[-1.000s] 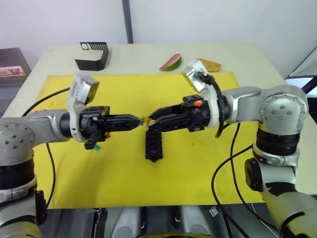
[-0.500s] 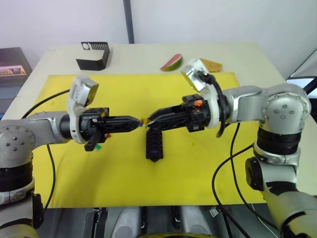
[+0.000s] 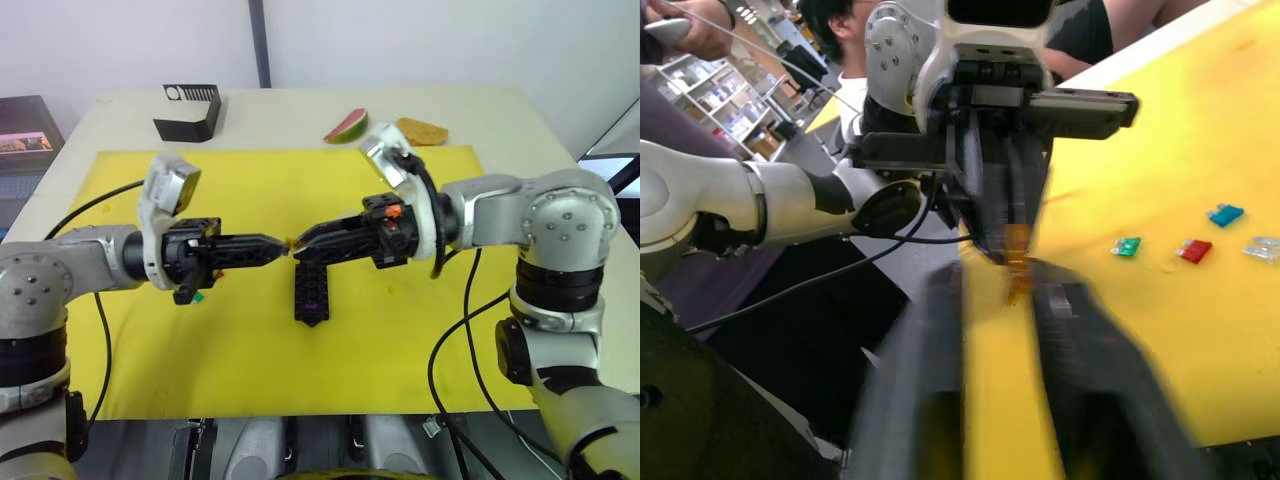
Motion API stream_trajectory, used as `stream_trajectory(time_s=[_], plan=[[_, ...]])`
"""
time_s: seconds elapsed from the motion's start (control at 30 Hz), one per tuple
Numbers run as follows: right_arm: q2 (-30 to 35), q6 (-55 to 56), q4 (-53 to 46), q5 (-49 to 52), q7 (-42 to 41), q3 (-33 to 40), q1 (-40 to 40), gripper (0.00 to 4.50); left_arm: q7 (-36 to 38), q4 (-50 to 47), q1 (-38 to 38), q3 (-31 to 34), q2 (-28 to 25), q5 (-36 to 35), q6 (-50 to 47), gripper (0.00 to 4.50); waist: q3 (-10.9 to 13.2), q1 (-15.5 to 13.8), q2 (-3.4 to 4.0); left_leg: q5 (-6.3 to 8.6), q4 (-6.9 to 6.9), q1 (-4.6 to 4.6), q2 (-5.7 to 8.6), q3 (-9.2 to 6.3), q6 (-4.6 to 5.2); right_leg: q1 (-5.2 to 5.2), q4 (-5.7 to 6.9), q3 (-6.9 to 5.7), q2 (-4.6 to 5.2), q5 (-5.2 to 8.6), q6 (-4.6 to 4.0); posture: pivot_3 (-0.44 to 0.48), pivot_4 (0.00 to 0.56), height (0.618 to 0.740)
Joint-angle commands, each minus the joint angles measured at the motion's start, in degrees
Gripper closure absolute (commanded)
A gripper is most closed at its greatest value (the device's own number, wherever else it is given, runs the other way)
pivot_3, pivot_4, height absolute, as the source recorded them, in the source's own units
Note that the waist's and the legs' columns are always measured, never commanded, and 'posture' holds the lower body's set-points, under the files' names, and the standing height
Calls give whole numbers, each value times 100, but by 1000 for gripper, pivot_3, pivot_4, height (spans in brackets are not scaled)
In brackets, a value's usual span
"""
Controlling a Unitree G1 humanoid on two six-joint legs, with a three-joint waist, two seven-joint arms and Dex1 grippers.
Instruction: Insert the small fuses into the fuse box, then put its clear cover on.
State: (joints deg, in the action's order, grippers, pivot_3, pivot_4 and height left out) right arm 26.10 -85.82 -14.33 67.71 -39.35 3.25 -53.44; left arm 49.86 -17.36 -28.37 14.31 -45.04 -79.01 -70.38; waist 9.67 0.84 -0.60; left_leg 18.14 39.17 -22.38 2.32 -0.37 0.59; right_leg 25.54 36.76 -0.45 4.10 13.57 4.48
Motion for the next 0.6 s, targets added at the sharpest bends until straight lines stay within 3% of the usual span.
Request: stream_trajectory(time_s=[0.03, 0.3, 0.4, 0.6], plan=[[28, 123, -109, 159, -24, 84, -132, 4447, -4, -114, 32, 66, -81, -54, 104, 4500, 0, 0, 0, 0, 0, 0, 0, 0, 0, 0, 0, 0, 0, 0, 0, 0, 150, 740], [127, 197, -168, 31, -75, -15, -161, 4447, 89, -234, 94, -98, -254, 336, 265, 4500, 0, 1, 0, 1, 0, 0, 0, 0, 2, 0, -2, 0, 0, 0, 0, 0, 150, 740], [417, 514, -382, -403, -264, -400, -151, 4500, 319, -374, 169, -261, -504, 894, 584, 3527, 1, -1, 1, 1, 0, 0, 0, 0, 2, 0, -3, 0, 0, 0, 0, 0, 150, 740], [1260, 2526, -781, -2331, -1190, -1919, 171, 4500, 1349, -839, 870, -855, -1327, 2575, 1912, 518, 2, 16, 3, -1, -9, -1, -1, 1, -1, -3, -23, 0, -6, 0, 0, 0, 150, 740]])
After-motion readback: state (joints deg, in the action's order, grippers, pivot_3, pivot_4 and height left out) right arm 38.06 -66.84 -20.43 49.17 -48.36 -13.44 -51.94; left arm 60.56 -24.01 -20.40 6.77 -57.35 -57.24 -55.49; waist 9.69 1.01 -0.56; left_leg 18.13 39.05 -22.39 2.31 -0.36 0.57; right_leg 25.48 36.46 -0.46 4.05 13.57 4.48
